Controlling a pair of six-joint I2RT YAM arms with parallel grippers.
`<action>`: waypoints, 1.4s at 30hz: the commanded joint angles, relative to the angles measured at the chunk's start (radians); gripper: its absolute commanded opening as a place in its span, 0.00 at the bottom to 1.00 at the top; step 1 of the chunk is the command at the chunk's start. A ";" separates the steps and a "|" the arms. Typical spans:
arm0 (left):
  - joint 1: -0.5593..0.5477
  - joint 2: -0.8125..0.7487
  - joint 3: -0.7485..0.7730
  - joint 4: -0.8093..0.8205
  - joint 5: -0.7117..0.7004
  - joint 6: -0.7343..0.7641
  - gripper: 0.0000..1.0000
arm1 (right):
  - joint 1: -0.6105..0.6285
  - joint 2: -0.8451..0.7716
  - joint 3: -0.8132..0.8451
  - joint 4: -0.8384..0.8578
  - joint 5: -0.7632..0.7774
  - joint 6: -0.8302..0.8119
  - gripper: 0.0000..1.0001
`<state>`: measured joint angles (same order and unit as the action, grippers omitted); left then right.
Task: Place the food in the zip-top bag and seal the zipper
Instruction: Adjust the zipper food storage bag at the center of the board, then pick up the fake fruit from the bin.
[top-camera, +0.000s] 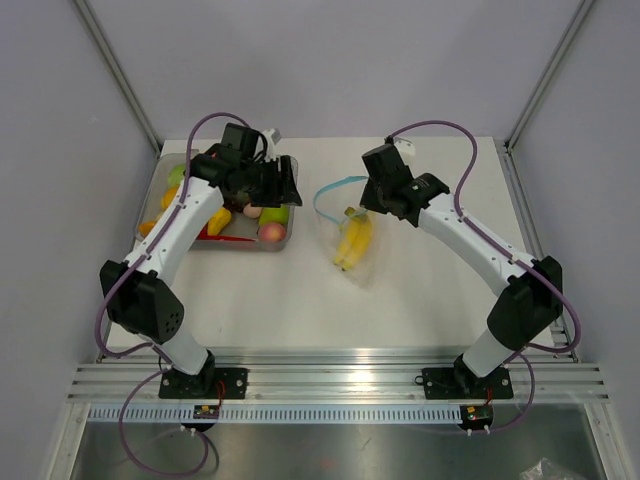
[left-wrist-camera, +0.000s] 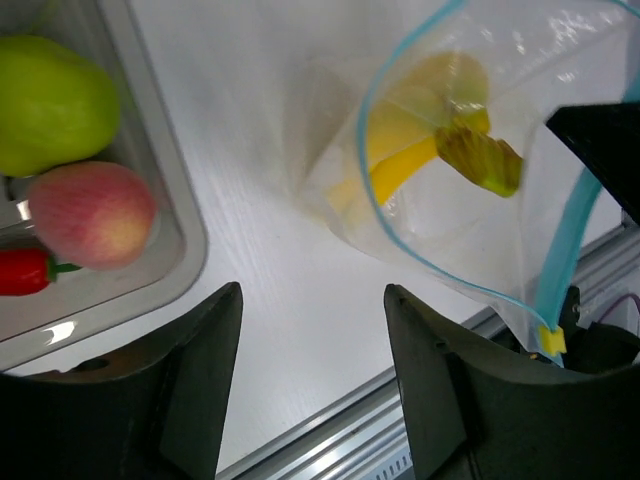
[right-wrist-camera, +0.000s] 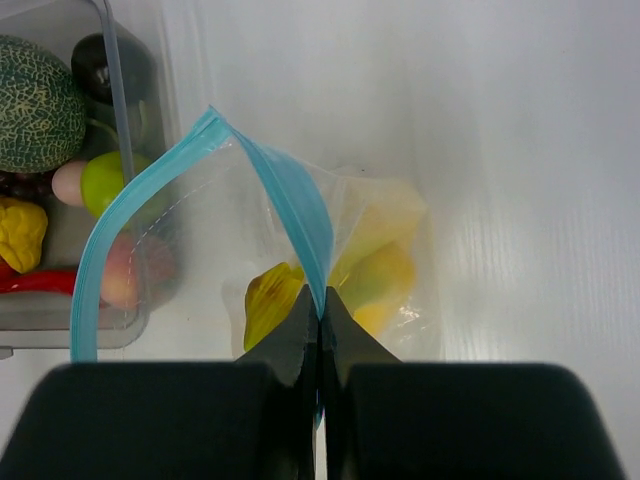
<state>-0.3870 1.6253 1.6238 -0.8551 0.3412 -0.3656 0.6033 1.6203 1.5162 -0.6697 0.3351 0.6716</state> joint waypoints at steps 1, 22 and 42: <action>0.074 -0.010 0.038 -0.022 -0.079 0.013 0.63 | 0.004 -0.053 0.039 0.010 -0.034 -0.024 0.00; 0.108 0.284 -0.084 0.033 -0.367 -0.035 0.83 | 0.004 -0.063 0.041 0.015 -0.079 -0.047 0.00; 0.108 0.159 -0.036 0.005 -0.332 -0.041 0.52 | 0.004 -0.057 0.052 0.025 -0.094 -0.041 0.00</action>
<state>-0.2794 1.9419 1.5440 -0.8566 0.0242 -0.4000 0.6037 1.5963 1.5280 -0.6697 0.2428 0.6361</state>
